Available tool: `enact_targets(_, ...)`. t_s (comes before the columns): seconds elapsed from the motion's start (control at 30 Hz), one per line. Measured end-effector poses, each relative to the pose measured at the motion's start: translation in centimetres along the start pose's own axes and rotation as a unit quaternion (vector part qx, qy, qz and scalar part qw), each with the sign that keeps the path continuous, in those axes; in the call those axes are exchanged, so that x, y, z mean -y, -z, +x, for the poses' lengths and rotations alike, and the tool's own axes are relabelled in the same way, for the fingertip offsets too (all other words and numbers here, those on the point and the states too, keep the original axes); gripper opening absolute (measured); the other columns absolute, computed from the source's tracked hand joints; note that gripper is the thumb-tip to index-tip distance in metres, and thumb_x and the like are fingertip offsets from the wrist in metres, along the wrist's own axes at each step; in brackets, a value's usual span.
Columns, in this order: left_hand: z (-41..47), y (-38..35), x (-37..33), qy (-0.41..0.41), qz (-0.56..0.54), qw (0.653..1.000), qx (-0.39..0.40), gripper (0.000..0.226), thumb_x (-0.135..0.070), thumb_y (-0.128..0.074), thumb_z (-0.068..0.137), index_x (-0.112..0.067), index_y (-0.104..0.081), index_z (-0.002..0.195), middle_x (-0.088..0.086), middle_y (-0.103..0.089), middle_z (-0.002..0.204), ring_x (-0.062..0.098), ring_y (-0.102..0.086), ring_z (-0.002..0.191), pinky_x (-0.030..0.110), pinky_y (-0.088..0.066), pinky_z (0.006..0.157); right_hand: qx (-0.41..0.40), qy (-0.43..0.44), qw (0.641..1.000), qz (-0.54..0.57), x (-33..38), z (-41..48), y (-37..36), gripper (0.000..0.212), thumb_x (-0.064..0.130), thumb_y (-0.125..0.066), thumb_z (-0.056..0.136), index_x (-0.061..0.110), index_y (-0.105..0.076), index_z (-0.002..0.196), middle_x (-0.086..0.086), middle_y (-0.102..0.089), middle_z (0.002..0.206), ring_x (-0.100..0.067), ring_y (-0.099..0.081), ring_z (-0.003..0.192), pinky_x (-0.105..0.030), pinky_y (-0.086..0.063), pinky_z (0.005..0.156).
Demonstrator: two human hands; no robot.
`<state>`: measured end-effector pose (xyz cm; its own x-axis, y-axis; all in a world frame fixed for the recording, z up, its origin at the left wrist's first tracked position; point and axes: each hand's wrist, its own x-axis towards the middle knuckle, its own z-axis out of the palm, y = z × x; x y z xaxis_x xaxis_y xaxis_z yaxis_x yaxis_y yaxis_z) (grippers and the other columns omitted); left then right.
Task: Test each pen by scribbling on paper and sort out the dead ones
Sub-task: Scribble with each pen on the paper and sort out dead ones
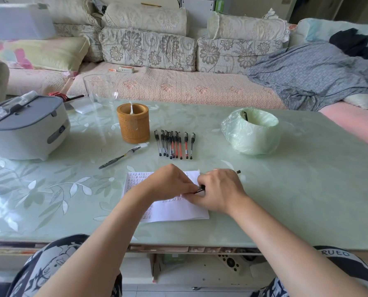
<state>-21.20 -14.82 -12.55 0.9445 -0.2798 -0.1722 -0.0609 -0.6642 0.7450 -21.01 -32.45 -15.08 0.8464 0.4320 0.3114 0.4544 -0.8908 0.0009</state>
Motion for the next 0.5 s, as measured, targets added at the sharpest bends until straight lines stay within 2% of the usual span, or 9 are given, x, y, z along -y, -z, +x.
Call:
enact_targets(0.1,-0.4,-0.3,-0.1,-0.002,-0.011,1.0,0.013,0.024,-0.038,-0.075,0.078,-0.015,-0.078,0.072,-0.002,-0.057,0.056,0.008,-0.046,0.05,0.017,-0.037,0.049,0.001,0.007,1.0,-0.019,0.0,-0.1,0.0,0.061,0.074,-0.028,0.067,0.016,-0.033,0.049,-0.001,-0.051,0.048,-0.027,-0.044,0.051,-0.025,-0.023,0.049)
enact_targets(0.17,-0.5,-0.4,-0.1,-0.012,-0.012,1.0,0.02,0.021,-0.036,-0.075,0.078,-0.018,-0.077,0.068,-0.002,-0.055,0.055,0.011,-0.044,0.052,0.021,-0.038,0.053,0.001,0.014,1.0,-0.007,0.1,-0.3,-0.3,0.059,0.071,-0.028,0.067,0.016,-0.029,0.046,0.0,-0.04,0.043,-0.027,-0.042,0.047,-0.023,-0.019,0.046)
enact_targets(0.23,-0.5,-0.6,-0.1,-0.017,0.007,1.0,0.011,0.02,-0.038,-0.074,0.077,-0.024,-0.075,0.063,-0.003,-0.055,0.056,0.013,-0.042,0.054,0.025,-0.037,0.053,0.0,0.02,1.0,0.021,0.2,-0.4,-0.3,0.058,0.071,-0.03,0.068,0.017,-0.03,0.047,-0.001,-0.041,0.043,-0.027,-0.042,0.045,-0.024,-0.022,0.046)
enact_targets(0.3,-0.3,-0.5,0.0,-0.018,0.032,0.999,-0.011,0.02,-0.04,-0.072,0.079,-0.023,-0.075,0.067,-0.004,-0.062,0.059,0.01,-0.046,0.052,0.021,-0.039,0.049,0.028,0.008,0.999,0.044,0.2,-0.2,-0.1,0.058,0.075,-0.032,0.07,0.02,-0.042,0.057,-0.001,-0.056,0.055,-0.024,-0.047,0.053,-0.028,-0.03,0.05)
enact_targets(0.37,0.1,-0.2,0.2,-0.027,0.047,0.998,-0.043,0.02,-0.038,-0.069,0.083,-0.021,-0.073,0.073,-0.002,-0.069,0.069,0.009,-0.051,0.053,0.019,-0.041,0.049,0.059,-0.01,0.994,0.089,0.0,0.1,0.2,0.046,0.072,-0.047,0.077,0.026,-0.052,0.078,0.004,-0.065,0.076,-0.021,-0.054,0.067,-0.031,-0.039,0.06)
enact_targets(0.43,0.5,0.3,0.3,-0.039,0.064,0.994,-0.078,0.02,-0.033,-0.064,0.088,-0.017,-0.07,0.079,0.002,-0.07,0.077,0.011,-0.053,0.056,0.022,-0.04,0.051,0.082,-0.036,0.981,0.174,0.0,0.3,0.4,0.032,0.049,-0.061,0.084,0.025,-0.052,0.103,0.006,-0.063,0.094,-0.018,-0.059,0.083,-0.031,-0.045,0.071)
enact_targets(0.5,1.0,1.0,0.6,-0.037,0.071,0.991,-0.107,0.019,-0.031,-0.061,0.092,-0.016,-0.069,0.084,0.005,-0.07,0.079,0.017,-0.058,0.061,0.029,-0.045,0.056,0.07,-0.052,0.962,0.259,-0.1,0.7,0.1,0.033,0.019,-0.06,0.084,0.022,-0.047,0.115,0.006,-0.053,0.101,-0.014,-0.055,0.09,-0.026,-0.044,0.076)
